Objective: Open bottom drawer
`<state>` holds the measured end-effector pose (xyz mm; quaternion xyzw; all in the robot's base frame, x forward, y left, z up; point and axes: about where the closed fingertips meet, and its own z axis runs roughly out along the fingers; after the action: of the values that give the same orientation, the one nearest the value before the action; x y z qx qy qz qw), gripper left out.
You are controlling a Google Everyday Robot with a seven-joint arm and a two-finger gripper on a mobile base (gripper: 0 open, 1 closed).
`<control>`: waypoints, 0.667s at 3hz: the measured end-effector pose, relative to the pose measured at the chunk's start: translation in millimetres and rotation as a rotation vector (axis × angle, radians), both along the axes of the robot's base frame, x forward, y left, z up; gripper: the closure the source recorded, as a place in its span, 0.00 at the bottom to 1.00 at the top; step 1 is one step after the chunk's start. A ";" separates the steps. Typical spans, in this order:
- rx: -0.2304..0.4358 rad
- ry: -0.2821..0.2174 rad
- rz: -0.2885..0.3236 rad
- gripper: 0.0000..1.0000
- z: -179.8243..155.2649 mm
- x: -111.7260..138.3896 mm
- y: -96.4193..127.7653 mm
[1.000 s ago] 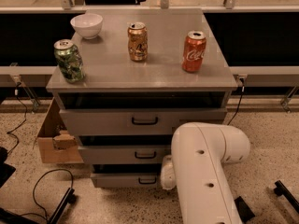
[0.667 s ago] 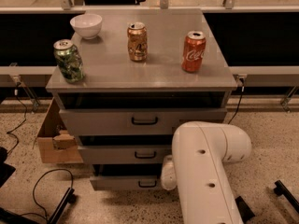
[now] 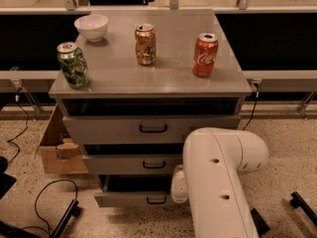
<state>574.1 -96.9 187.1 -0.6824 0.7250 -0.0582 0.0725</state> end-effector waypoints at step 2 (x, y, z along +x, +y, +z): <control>0.000 0.003 0.000 0.15 0.1 -1.6 -0.2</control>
Offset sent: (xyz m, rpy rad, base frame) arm -0.0002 0.0000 0.0015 0.0000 0.0003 0.0000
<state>572.6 -97.1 187.2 -0.6826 0.7250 -0.0573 0.0713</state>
